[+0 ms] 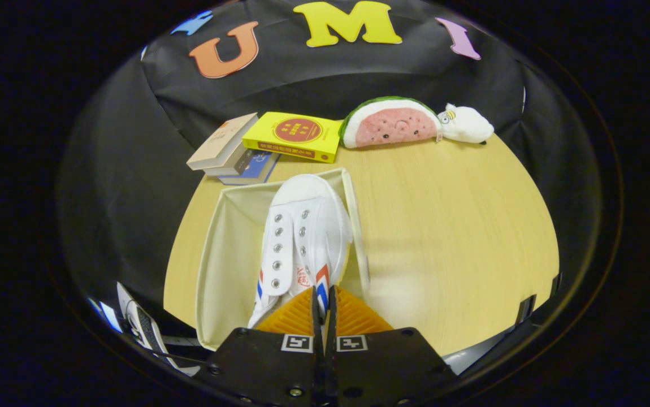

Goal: Open the storage box then place both shoes into the box .Put the left shoe in first, then the right shoe, with the right side of both shoes facing outward in a uniform manner.

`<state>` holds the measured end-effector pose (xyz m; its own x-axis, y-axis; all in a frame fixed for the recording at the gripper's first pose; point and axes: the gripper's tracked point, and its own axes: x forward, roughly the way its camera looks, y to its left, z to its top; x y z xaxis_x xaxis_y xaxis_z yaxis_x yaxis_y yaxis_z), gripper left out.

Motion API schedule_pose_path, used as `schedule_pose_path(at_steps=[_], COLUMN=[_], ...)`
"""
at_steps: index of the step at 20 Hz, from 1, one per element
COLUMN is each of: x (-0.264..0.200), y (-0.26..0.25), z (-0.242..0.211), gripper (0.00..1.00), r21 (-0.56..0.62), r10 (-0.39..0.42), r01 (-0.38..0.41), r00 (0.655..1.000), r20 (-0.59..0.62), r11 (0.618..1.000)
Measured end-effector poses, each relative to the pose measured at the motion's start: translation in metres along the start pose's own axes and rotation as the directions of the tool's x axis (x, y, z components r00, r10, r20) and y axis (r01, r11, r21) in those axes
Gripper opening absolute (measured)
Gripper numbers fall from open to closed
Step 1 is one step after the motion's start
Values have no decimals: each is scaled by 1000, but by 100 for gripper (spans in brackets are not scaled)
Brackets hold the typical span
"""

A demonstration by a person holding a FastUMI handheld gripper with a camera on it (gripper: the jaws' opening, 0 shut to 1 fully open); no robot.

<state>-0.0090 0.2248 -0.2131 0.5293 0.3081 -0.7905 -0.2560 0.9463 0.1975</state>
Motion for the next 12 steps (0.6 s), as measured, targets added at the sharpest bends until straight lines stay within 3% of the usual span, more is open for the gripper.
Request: schedule_pose_path(at_steps=[3, 4, 7, 9, 11, 12], x=[4, 5, 3, -8, -21, -30], y=[0, 5, -1, 5, 1, -5], z=[-2, -2, 2, 2, 8, 12], gripper=[3, 14, 27, 42, 71, 79], r21=[-29, -24, -52, -47, -60, -78], r10=[-10, 13, 1, 35, 30, 11], r01=[10, -13, 1, -33, -24, 1], r00=[1000, 1000, 1000, 998, 994, 989], r20=[8, 14, 27, 46, 101, 145], r11=[1000, 1000, 999, 998, 998, 997])
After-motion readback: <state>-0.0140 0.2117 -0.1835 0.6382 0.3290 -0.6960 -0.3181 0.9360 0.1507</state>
